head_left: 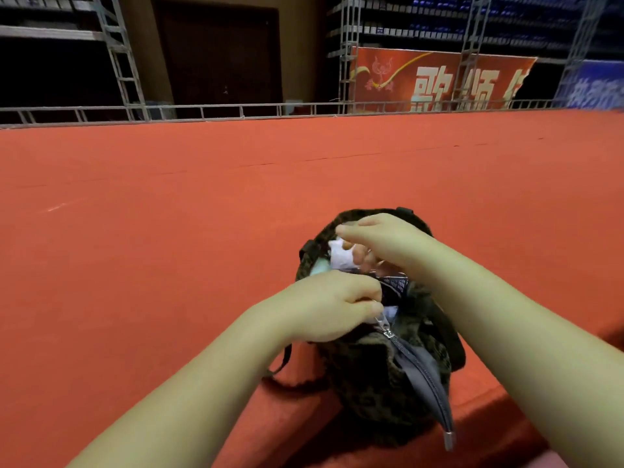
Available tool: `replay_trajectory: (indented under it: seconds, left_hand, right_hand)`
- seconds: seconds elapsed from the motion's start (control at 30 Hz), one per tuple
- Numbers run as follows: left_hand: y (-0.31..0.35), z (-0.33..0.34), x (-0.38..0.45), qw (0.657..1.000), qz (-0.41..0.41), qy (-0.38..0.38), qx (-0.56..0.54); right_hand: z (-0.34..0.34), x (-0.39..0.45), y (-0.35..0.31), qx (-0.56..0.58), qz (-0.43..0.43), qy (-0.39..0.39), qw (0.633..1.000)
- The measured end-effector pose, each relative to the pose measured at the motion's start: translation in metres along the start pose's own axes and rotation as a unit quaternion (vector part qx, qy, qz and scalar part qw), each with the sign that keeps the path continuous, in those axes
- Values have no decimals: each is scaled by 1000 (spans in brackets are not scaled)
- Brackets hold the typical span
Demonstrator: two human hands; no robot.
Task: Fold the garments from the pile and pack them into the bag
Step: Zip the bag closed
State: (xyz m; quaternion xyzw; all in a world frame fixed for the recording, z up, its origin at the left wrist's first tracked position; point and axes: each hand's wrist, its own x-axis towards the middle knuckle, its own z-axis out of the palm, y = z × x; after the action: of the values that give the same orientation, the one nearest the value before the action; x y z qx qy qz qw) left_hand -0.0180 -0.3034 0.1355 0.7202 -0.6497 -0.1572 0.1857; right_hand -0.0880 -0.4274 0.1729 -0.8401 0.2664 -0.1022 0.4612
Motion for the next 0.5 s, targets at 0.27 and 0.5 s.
replay_trajectory:
  seconds: [0.27, 0.5]
  left_hand:
    - [-3, 3, 18, 991, -14, -32, -131]
    - [8, 10, 23, 988, 7, 56, -141]
  right_hand:
    - [6, -116, 59, -63, 87, 44, 993]
    - [25, -117, 80, 179, 29, 76, 981]
